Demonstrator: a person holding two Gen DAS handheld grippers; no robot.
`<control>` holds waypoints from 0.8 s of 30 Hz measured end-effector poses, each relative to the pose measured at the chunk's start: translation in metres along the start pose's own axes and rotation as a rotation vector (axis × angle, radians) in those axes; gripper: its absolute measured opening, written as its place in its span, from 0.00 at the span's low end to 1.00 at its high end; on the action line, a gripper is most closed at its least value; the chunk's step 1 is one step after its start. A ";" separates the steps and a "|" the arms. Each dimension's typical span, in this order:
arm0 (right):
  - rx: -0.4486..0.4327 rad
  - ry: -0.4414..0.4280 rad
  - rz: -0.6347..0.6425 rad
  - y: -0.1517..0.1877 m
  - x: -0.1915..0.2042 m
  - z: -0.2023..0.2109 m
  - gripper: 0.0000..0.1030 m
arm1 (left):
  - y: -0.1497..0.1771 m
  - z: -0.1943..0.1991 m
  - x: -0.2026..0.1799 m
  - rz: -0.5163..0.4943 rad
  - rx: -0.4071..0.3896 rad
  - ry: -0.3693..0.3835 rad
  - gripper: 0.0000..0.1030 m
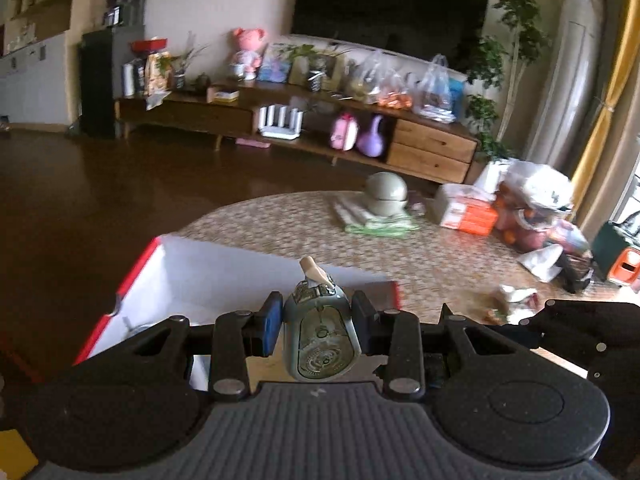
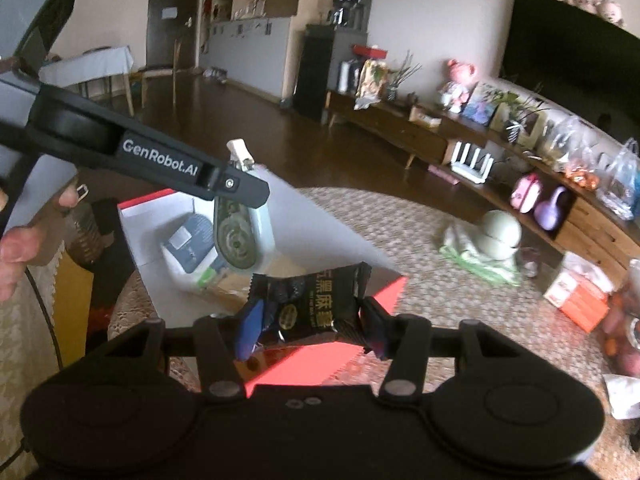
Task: Organize objects
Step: 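Carry tape dispenser in left tool into box while right tool carries snack packet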
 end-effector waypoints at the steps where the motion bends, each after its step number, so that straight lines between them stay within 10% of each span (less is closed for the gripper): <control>1: 0.013 -0.002 0.006 -0.002 0.007 -0.006 0.51 | 0.001 -0.003 0.007 0.008 0.007 -0.005 0.34; 24: 0.199 -0.026 0.070 -0.009 0.051 -0.101 0.51 | 0.027 -0.077 0.073 0.015 0.225 -0.061 0.34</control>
Point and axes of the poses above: each gripper's, at about its wrist camera, not at the fingertips, and z roughly against the way its jaws point, x to its left, y to its underside, the point moved 7 cm from there along -z, roughly the way its jaws point, and after that the axes turned 11 degrees about x, right-handed, at the moved point
